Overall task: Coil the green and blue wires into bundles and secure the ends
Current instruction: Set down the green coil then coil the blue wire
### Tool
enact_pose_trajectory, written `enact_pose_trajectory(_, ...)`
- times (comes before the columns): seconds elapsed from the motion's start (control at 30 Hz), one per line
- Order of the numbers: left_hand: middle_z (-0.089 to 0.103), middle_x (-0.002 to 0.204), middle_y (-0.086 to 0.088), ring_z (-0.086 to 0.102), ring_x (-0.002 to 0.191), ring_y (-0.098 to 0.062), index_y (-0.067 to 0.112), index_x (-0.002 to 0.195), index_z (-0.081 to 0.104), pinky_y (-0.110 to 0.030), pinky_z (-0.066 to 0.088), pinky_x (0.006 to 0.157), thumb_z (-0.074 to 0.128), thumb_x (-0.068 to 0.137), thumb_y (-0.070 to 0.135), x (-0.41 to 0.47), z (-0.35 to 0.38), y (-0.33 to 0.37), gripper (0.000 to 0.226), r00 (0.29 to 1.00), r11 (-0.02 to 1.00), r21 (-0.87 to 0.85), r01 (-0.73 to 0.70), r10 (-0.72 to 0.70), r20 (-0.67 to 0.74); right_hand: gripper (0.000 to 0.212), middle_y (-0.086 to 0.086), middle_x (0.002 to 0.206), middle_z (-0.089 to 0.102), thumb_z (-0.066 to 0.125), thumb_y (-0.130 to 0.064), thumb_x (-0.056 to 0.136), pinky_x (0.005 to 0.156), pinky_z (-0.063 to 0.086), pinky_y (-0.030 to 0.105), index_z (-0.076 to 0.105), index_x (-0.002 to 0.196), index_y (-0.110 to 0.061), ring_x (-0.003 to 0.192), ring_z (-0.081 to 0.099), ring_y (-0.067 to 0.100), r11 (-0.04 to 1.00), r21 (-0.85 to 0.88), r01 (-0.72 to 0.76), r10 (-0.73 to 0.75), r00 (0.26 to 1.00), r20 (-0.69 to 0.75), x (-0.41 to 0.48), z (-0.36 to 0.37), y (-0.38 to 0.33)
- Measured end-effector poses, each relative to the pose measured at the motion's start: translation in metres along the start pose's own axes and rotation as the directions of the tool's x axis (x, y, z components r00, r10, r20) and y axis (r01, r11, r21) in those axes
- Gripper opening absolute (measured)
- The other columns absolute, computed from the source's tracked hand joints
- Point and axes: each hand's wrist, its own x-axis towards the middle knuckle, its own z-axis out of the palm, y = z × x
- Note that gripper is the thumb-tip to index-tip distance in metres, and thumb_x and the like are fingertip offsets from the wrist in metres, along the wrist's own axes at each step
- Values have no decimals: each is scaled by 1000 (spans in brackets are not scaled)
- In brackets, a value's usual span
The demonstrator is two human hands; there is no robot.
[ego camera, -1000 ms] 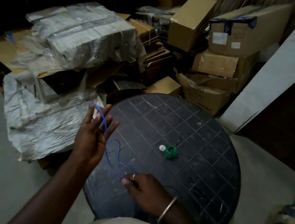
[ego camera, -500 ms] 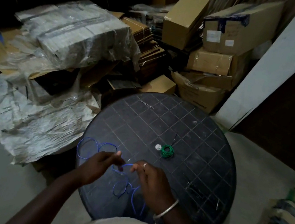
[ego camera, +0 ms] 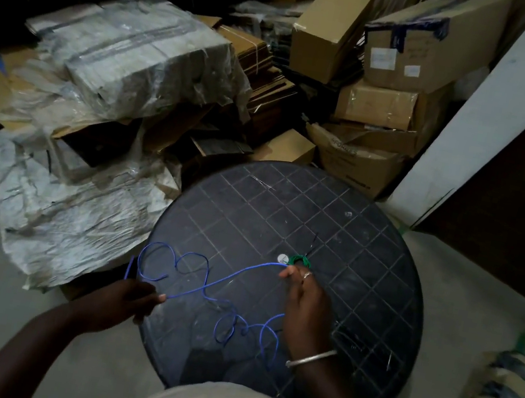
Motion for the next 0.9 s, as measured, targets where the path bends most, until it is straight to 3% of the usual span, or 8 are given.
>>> enact_pose_trajectory(0.13, 63, 61, -1, 57, 59, -12, 11, 66, 61, -31, 45, 65, 57, 80, 74, -19, -14, -5, 64, 998, 1000, 21, 18, -20, 61, 24, 1, 83, 74, 48, -21, 102, 70, 50, 34, 66, 85, -24, 78, 69, 21, 996, 53, -73, 76, 995, -59, 3, 4, 2)
enact_pose_trajectory(0.2, 56, 65, -8, 50, 61, -21, 8, 73, 61, -35, 40, 62, 58, 88, 59, -32, -21, 10, 53, 991, 947, -317, -47, 85, 104, 24, 3, 84, 74, 49, -19, 102, 71, 49, 31, 65, 84, -21, 79, 68, 20, 982, 114, -148, 158, 984, -85, 10, 4, 7)
enact_pose_trajectory(0.27, 44, 72, -3, 37, 60, -17, 4, 98, 59, -32, 31, 51, 44, 101, 40, -48, -28, 43, 39, 916, 513, -856, -59, 369, 158, 18, -1, 82, 72, 54, -22, 100, 70, 47, 26, 64, 86, -20, 75, 66, 14, 973, 134, -190, 196, 980, -32, 14, 3, 9)
enact_pose_trajectory(0.33, 37, 81, 1, 31, 60, -9, 6, 129, 46, -23, 26, 49, 18, 108, 36, -54, -33, 69, 46, 809, -34, -994, 105, 584, 65, 10, -5, 77, 67, 61, -27, 96, 65, 46, 22, 57, 87, -26, 66, 61, 7, 969, 129, -212, 194, 972, 136, 8, 9, 5)
enact_pose_trajectory(0.43, 57, 93, 4, 47, 65, -6, 8, 151, 32, -17, 42, 68, 19, 110, 35, -31, -31, 90, 51, 862, -241, -970, -41, 483, -157, 17, -1, 69, 65, 61, -36, 95, 64, 51, 32, 51, 82, -33, 60, 59, 9, 988, 74, -137, 96, 911, 402, -12, 24, -2)
enact_pose_trajectory(0.53, 74, 109, -2, 70, 102, -12, 9, 150, 39, -30, 56, 89, 35, 108, 29, -2, -21, 93, 46, 908, -126, -909, -397, 93, -409, 19, 3, 64, 64, 55, -40, 96, 58, 50, 30, 55, 85, -24, 53, 57, 1, 995, 87, -48, -22, 748, 664, -26, 24, -12)
enact_pose_trajectory(0.7, 75, 112, -11, 69, 111, -19, 13, 145, 46, -21, 50, 93, 34, 106, 23, 5, 32, 111, 42, 870, 758, -464, -457, 273, -412, 25, 5, 68, 69, 56, -44, 91, 66, 55, 36, 61, 87, -20, 63, 66, 13, 980, 182, 76, -186, 664, 725, -34, 13, -40)
enact_pose_trajectory(0.9, 75, 72, -9, 70, 66, -22, 29, 120, 69, -30, 53, 73, 46, 102, 33, 8, 57, 78, 30, 930, 908, -209, -363, 340, -141, 20, -3, 57, 61, 65, -35, 90, 60, 51, 32, 67, 82, -17, 54, 58, 4, 953, 302, 16, -175, 844, 507, -20, -2, -48)
